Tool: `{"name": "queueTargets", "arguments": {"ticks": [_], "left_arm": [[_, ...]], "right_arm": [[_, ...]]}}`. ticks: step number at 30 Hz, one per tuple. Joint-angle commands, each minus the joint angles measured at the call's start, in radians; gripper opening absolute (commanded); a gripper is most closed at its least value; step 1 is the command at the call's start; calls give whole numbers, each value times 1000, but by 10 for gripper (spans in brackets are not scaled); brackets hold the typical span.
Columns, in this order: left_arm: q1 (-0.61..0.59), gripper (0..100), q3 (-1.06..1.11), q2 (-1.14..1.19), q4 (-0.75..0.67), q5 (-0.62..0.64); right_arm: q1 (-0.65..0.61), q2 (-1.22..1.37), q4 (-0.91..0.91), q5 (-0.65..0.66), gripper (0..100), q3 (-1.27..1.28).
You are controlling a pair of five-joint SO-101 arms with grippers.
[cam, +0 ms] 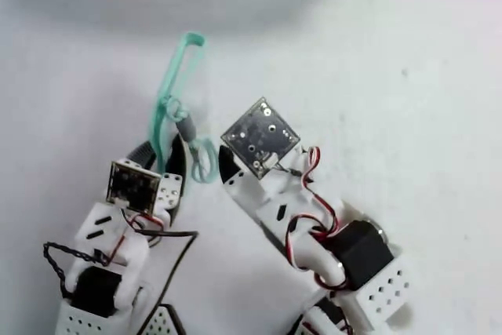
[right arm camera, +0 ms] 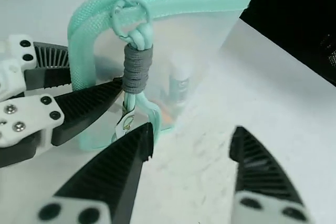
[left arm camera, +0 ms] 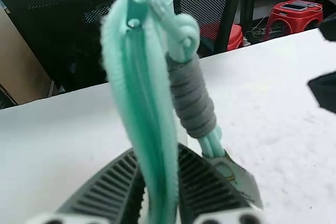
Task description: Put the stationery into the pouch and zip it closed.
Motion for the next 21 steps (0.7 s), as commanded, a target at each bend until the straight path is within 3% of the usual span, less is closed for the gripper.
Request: {"name": "queueTargets", "arguments": {"ticks": [1,9,14,21], "left_arm": [[10,24,-6,-16,-25,-12],[10,24,-5,-16,-25,-12],[7,24,-5,-16,-25,-15],[7,24,-6,-16,-25,-15]], "right_arm": [[-39,-21,-45,-12,341,11],[-151,31,-222,8,294,23],[-140,105,-369,-49,288,28],[-137,185,-479,-61,198,34]]}}
